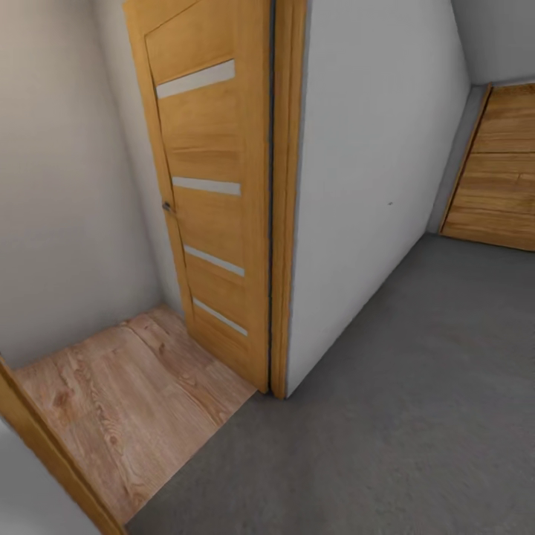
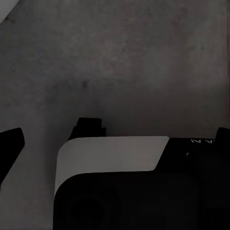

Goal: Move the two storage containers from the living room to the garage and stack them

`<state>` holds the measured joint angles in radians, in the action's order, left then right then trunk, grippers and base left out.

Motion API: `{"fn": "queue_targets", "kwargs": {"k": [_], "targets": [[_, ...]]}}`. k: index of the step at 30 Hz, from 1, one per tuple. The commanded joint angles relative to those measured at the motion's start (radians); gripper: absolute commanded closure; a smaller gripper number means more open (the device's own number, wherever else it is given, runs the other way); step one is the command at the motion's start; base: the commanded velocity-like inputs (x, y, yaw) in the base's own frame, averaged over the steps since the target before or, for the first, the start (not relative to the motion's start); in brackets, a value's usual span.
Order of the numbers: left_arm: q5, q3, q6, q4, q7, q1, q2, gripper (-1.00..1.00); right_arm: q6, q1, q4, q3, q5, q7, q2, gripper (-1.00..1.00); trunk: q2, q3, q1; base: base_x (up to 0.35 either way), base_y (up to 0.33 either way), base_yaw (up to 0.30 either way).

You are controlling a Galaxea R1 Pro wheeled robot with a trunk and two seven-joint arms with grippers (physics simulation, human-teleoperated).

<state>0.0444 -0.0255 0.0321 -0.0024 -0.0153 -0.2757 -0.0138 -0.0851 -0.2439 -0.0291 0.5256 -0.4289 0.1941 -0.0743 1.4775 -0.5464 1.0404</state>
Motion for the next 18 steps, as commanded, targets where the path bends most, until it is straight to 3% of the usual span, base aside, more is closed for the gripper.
{"fn": "queue_targets", "kwargs": {"k": [1,7,11,18], "targets": [[0.005,-0.002,0.003,0.001,-0.002,0.0,0.0,-1.0,-0.005,-0.001,-0.003,0.008,-0.01,0.001,-0.001,-1.0,0.0,-0.001,0.0,0.012,0.0,-0.246],[0.005,-0.002,0.003,0.001,-0.002,0.0,0.0,-1.0,-0.005,-0.001,-0.003,0.008,-0.01,0.001,-0.001,-1.0,0.0,-0.001,0.0,0.004,0.0,-0.234],[0.005,-0.002,0.002,0.001,-0.002,0.0,0.001,-1.0,-0.005,0.0,-0.003,0.008,-0.01,0.001,-0.001,-1.0,0.0,-0.001,0.0,0.046,0.0,-0.087],[0.005,-0.002,0.002,0.001,-0.002,0.0,0.001,-1.0,-0.005,-0.001,-0.003,0.008,-0.01,0.0,-0.001,-1.0,0.0,-0.001,0.0,0.245,0.0,-0.013]]}}
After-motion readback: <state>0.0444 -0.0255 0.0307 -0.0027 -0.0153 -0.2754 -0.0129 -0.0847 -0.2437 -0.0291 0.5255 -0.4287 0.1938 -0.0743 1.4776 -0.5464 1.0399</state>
